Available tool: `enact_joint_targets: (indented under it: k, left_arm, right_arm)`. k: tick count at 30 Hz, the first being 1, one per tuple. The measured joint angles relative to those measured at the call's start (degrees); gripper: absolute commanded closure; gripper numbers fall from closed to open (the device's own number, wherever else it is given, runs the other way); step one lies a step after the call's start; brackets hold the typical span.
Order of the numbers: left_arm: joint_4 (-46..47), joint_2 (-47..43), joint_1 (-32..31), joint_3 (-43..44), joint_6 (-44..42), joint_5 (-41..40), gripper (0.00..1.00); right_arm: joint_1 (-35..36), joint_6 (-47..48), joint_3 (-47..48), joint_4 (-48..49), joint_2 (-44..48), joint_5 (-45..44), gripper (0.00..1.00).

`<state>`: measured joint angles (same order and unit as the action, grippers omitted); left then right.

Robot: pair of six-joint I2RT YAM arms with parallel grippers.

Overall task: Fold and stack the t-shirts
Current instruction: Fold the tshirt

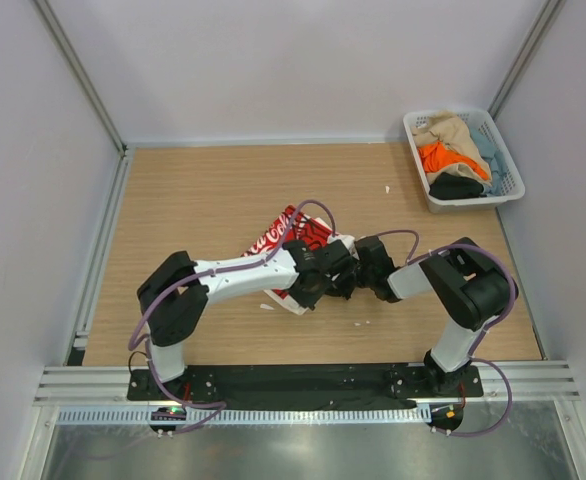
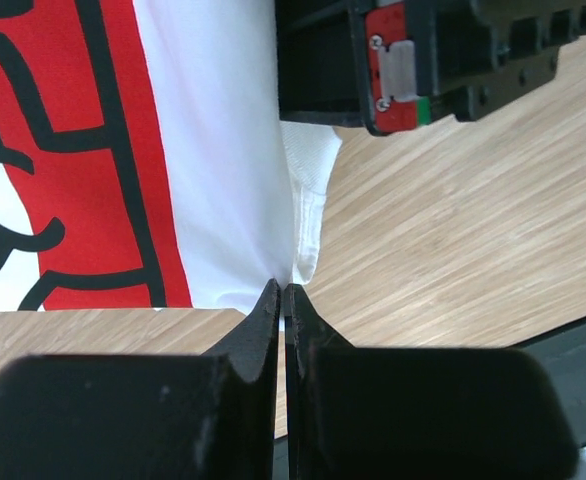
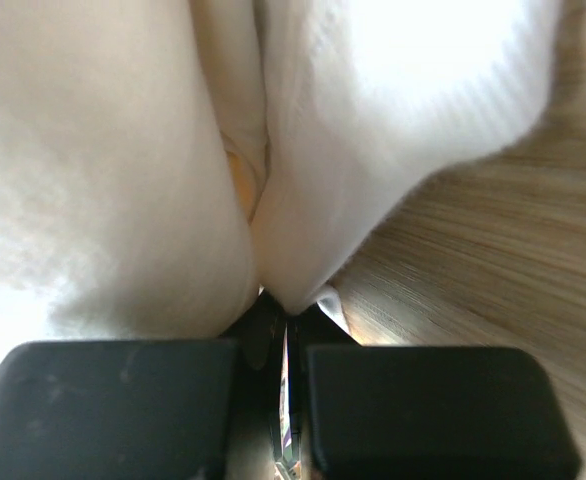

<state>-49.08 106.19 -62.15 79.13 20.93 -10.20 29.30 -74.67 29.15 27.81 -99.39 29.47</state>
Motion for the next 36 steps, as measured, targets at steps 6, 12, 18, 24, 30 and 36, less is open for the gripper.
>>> enact_joint_targets:
  k: [6,12,18,24,30,36]
  left_arm:
    - [0.68,-0.07,-0.39,-0.15,0.52,1.18,1.0]
    - [1.53,-0.07,-0.42,-1.22,1.22,2.67,0.83]
    - [1.6,-0.92,-0.46,-0.72,1.4,5.07,0.66]
    - [2.73,-7.85,2.75,1.42,2.82,11.41,0.78]
    - [11.5,-11.96,14.01,-1.95,4.63,22.18,0.94]
    - [20.65,-6.47,17.94,-7.96,6.88,31.3,0.99]
  right_arm:
    - [0.0,0.59,0.52,-1.64,0.33,0.02,0.99]
    - [-2.54,4.13,0.59,-12.04,5.88,-0.24,0.96]
    - [-13.07,14.97,1.9,-28.76,17.88,0.0,0.86]
    - [-20.55,29.44,13.42,-43.08,17.75,0.87,0.87]
    - [-20.39,33.57,22.82,-41.83,10.86,7.02,0.96]
    - [-19.39,31.39,24.44,-33.55,2.03,16.33,0.97]
